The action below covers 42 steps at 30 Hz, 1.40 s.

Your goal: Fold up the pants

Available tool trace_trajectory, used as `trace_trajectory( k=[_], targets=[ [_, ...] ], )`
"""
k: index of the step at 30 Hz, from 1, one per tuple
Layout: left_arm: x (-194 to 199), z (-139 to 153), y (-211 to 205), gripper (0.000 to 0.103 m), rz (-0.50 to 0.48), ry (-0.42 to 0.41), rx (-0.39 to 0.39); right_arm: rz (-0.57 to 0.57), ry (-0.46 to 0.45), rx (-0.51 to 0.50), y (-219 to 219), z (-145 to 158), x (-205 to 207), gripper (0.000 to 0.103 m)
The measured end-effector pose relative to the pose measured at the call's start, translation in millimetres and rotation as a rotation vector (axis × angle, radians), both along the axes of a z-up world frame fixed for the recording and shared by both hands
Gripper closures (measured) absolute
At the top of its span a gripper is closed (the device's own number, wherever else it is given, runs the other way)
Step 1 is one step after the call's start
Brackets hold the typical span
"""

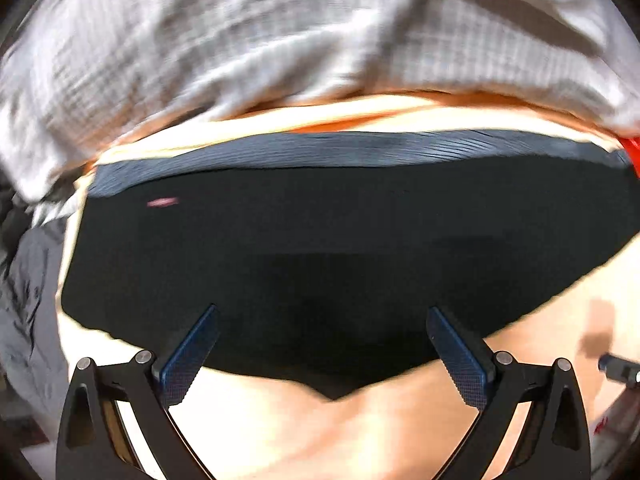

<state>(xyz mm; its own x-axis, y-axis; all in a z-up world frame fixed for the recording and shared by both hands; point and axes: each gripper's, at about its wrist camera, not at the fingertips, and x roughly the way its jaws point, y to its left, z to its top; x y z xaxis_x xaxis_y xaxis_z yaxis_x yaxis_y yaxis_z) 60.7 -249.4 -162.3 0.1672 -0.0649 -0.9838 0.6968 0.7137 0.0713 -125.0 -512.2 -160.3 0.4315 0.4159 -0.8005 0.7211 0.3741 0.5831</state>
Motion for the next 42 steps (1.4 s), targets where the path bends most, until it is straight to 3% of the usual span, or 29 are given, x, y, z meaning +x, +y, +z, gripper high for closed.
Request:
trace_trajectory(
  k=[5,7,9,14,18,22,23,24,29,33,37,39,42],
  targets=[
    [-42,-4,-55,0.0,-0.09,0.025,-0.008,-0.084,-0.013,-0.105,-44,15,-24,0.047],
    [-54,-4,-74,0.0,-0.109,0.018,-0.013,-0.107,0.012,-0.21,-74,25,-30,0.057],
    [-60,-4,-88,0.0,-0.106,0.016,-0.024,-0.136,0.037,-0.279,-109,27,-29,0.064],
    [-63,-11,-125,0.0,-0.045,0.021,-0.036,-0.224,0.056,-0.407,-198,23,-16,0.065],
    [-69,-21,-149,0.0,-0.02,0.019,-0.022,-0.251,0.039,-0.421,-250,12,2,0.065],
    [-76,-34,-158,0.0,-0.007,0.046,0.003,-0.233,0.09,-0.436,-288,-15,7,0.066],
    [-77,-37,-159,0.0,-0.007,0.05,0.013,-0.233,0.104,-0.42,-295,-24,3,0.083],
    [-79,-38,-159,0.0,-0.005,0.052,0.017,-0.243,0.107,-0.411,-301,-29,-2,0.095],
    [-77,-36,-161,0.0,-0.008,0.046,0.036,-0.361,0.068,-0.383,-316,-10,-42,0.088],
    [-80,-37,-166,0.0,-0.024,0.036,0.052,-0.307,0.028,-0.349,-287,11,-69,0.084],
    [-82,-40,-172,0.0,-0.026,0.038,0.061,-0.276,0.096,-0.328,-260,-10,-99,0.089],
    [-83,-38,-174,0.0,-0.031,0.033,0.065,-0.356,0.053,-0.292,-261,-14,-117,0.091],
    [-85,-35,-176,0.0,-0.048,0.022,0.074,-0.432,0.03,-0.296,-261,3,-133,0.083]
  ],
)
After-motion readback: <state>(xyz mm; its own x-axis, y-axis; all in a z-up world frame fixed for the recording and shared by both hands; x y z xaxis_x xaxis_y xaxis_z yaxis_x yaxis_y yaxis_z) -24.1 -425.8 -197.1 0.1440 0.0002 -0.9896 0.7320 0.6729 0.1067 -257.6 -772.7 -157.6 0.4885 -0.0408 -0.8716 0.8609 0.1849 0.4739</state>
